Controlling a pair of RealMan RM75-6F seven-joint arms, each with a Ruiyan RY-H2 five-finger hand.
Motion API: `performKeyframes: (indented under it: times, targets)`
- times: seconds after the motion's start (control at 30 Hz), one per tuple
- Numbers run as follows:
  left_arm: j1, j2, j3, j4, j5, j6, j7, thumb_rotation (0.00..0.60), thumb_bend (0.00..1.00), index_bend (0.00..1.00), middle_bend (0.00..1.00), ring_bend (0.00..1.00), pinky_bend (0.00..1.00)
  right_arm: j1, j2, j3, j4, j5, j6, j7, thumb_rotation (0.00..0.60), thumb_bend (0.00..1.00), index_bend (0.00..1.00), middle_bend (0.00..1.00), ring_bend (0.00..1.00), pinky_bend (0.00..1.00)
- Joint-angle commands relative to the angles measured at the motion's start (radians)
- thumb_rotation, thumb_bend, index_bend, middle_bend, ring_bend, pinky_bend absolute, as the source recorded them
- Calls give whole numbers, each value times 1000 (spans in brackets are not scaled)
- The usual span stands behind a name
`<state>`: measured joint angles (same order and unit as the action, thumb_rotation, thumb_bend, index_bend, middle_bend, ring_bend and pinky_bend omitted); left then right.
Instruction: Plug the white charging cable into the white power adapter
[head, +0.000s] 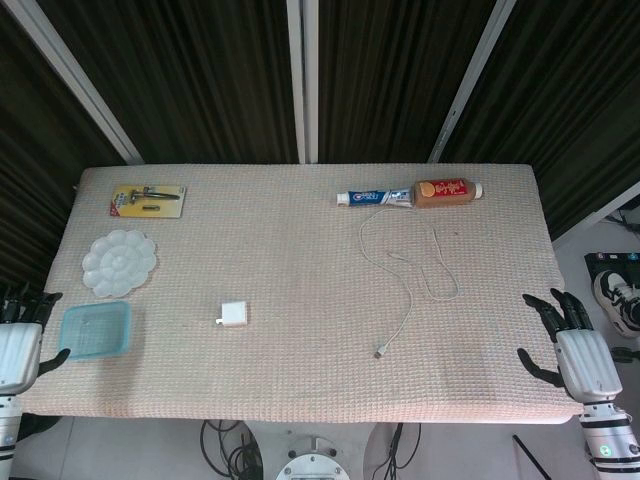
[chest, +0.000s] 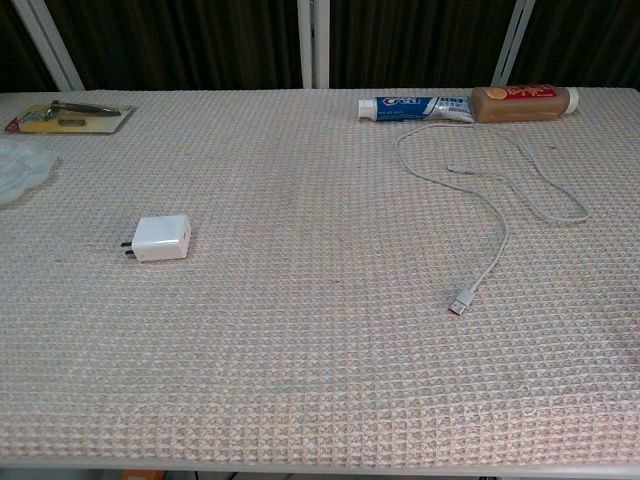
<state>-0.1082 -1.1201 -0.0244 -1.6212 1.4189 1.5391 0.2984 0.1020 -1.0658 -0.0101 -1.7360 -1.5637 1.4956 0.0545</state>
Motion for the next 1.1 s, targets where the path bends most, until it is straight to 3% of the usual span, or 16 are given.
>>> performKeyframes:
  times: [0.03,0.33,0.53,0.8,1.1]
  targets:
    - [2,1,0,-2,-3,-10,-1,600,92,217,230,35,0,5,-3,3,4,-12,-4,3,600,230,143,217,0,0]
    - [13,0,4,-30,27,3,11,600,93,217,229,35,0,89,-2,-1,-3,-106,-111,-31,600,233,164,236,0,0]
    - [21,-1,5,-59,52,19,20,600,93,217,229,35,0,244,-29,9,-35,-170,-334,-148,600,253,255,251,0,0]
    - [35,-6,9,-83,68,29,27,600,93,217,229,35,0,408,-166,50,29,-173,-540,-287,600,292,374,291,0,0]
    - [48,-10,9,-82,59,23,14,600,92,217,229,35,0,467,-297,35,148,-176,-587,-364,600,290,419,324,13,0]
